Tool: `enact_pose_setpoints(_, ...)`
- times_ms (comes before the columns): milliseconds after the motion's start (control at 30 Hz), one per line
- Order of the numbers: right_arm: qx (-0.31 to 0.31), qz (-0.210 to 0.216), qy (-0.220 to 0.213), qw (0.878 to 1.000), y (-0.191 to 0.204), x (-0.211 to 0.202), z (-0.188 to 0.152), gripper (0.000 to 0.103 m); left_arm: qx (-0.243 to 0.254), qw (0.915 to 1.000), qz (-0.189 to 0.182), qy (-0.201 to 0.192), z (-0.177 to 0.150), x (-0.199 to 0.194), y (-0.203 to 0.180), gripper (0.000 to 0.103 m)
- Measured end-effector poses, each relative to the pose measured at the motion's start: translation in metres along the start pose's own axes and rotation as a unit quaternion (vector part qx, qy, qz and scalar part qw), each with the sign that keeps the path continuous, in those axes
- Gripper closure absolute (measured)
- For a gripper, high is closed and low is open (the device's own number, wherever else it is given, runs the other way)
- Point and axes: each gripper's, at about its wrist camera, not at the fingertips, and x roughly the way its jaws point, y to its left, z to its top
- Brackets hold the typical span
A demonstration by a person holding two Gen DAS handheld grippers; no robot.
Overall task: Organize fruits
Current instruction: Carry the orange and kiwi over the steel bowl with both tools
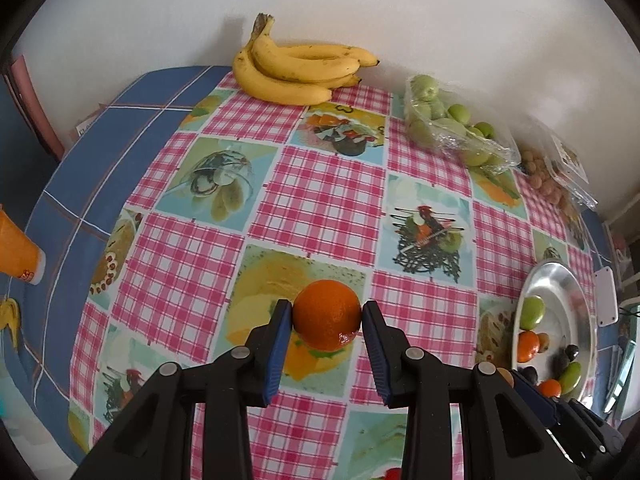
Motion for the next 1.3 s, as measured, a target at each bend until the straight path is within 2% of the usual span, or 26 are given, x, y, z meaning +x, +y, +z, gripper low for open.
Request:
enact_pose_setpoints(400,-0.002,-0.014,0.003,1.000,-0.014,-0.003,-0.004,0.076,0.000,1.0000,0.003,-0.003,-0.006,-0.001,-0.017,0.064)
enact_pose_setpoints(633,0.035,-0.039,-0.005,0.999,-0.050,-0.013,0.002,0.076,0.011,0.9999,-0.007,0.002,-0.010,0.004,-0.035,0.064)
enact_pose_setpoints(1300,0.141,-0.070,-0.020,0.987,-0.151,-0.037,-0.001,0.076,0.077,0.9959,-0.047,0.012,-0.031,0.011,-0.110,0.064)
